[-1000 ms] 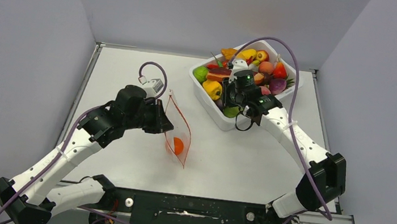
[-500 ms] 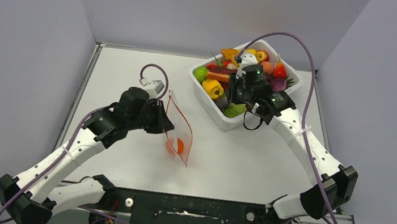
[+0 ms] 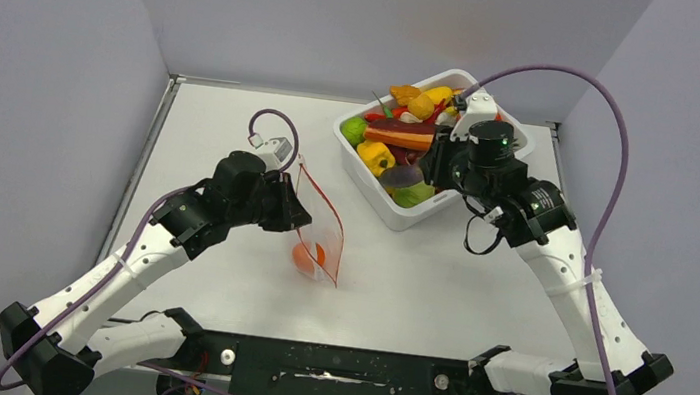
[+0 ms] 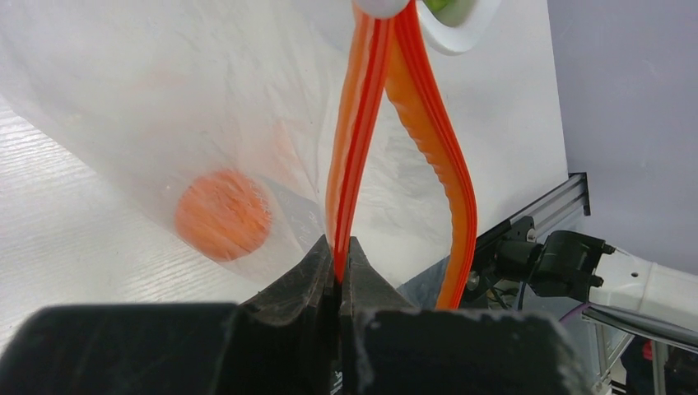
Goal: Place the food in the zip-top bag and seal the zipper
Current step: Pick up the fake vegetable from the bin.
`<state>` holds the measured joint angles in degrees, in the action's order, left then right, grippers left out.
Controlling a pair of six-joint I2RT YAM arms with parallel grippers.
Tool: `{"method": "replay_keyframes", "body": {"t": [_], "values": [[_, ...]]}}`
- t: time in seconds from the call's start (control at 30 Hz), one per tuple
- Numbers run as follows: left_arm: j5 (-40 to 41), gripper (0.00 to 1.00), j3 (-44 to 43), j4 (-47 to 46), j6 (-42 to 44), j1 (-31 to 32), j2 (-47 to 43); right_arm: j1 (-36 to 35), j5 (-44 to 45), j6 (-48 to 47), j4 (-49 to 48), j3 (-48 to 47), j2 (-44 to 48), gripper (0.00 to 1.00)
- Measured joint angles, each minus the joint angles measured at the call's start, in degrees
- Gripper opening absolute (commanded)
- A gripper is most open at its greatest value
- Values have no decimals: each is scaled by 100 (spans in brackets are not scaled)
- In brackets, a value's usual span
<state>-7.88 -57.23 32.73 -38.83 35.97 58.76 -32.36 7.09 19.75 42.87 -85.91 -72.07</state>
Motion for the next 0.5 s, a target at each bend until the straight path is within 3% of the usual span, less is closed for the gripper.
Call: {"method": "replay_keyframes", "body": {"t": [0.5], "values": [[120,0,-291,-98,-87,0,629,-4,-549,195,-527,581,1550,0]]}}
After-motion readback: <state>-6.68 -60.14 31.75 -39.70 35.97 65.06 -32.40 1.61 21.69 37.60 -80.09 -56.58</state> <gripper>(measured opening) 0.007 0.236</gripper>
